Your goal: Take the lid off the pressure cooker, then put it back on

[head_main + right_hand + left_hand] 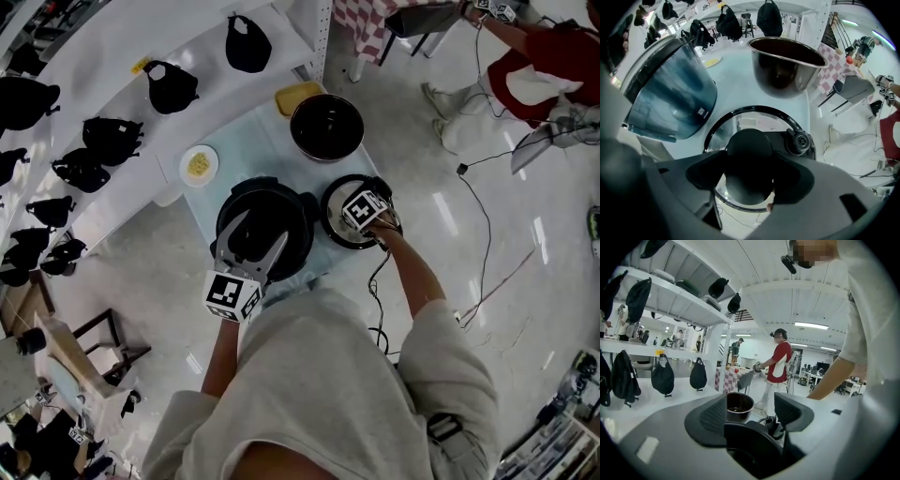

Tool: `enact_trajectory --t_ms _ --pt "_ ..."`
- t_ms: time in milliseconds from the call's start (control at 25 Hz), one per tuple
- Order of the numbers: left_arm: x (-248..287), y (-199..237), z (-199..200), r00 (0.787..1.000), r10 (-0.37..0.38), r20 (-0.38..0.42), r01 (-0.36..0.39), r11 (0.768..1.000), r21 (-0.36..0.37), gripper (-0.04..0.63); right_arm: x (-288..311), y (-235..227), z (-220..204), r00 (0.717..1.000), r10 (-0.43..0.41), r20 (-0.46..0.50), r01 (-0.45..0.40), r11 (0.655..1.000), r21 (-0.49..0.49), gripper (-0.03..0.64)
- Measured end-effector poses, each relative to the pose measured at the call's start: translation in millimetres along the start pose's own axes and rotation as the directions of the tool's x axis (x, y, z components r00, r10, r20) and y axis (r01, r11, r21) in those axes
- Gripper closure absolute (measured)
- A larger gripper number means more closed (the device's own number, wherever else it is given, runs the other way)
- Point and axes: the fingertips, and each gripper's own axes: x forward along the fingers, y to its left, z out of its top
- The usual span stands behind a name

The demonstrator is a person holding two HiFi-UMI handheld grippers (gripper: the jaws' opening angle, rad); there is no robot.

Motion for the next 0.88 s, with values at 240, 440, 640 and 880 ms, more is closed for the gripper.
enact_trajectory --t_ms 240,440,640,880 --pt "-2 1 1 1.0 -0.005 0.003 0.005 1.0 0.007 0.299 -20 1 3 0.995 -0.043 0.084 0.044 0.999 -0.008 0.316" --pt "-3 3 1 1.0 -0.005 0.001 0.005 1.0 0.02 0.299 -64 10 16 0.97 -0.049 0.239 0.047 0.999 0.014 0.316" --pt "-5 8 1 1.0 0.007 0.011 -0.007 1.0 0.016 0.299 -141 24 33 0.826 -0.099 0.554 0.004 0.985 0.17 0.322" --pt "-7 16 6 0.999 0.023 0.028 -0.023 1.0 0.02 0.299 -247 43 49 0.538 -0.188 0.822 -0.043 0.967 0.25 0.331"
